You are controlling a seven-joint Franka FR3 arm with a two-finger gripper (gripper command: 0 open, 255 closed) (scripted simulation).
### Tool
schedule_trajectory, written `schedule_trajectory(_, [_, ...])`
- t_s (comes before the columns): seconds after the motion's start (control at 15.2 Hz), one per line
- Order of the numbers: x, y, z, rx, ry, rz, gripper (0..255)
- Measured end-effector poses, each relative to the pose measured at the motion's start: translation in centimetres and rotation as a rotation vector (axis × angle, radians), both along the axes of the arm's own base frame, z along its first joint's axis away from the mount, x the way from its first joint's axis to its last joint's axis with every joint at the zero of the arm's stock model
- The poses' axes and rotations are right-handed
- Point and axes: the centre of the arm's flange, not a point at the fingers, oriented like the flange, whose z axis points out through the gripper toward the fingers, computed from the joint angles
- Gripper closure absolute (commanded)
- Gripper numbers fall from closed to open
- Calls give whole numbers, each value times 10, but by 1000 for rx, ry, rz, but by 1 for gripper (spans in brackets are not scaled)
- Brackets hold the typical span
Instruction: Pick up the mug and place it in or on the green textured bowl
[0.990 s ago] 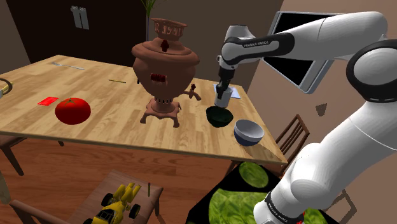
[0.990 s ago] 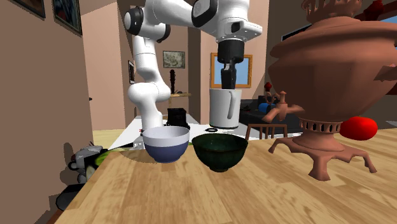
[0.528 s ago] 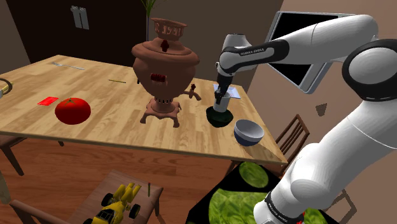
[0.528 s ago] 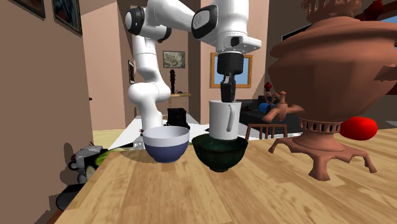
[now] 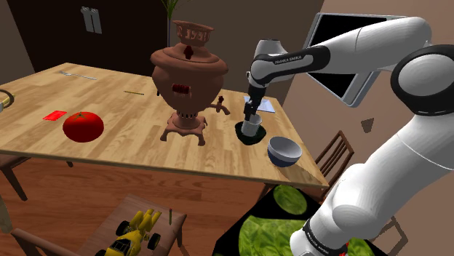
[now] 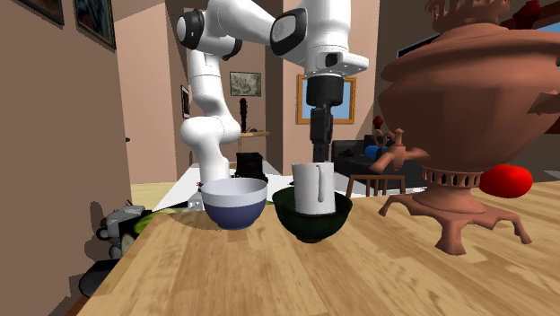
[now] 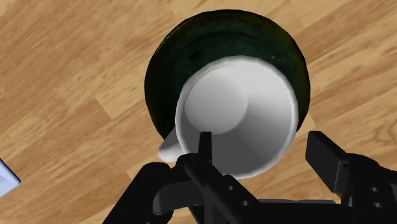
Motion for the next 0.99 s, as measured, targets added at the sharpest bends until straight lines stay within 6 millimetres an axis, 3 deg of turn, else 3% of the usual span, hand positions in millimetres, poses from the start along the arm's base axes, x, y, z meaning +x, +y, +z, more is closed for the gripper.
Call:
schedule_trajectory(0.26, [0, 0, 0, 0, 0, 0, 0])
schedule_trajectory(0.59, [-1, 2, 45, 0, -1, 0, 0])
schedule_trajectory(0.99, [0, 3, 50, 0, 0, 0, 0])
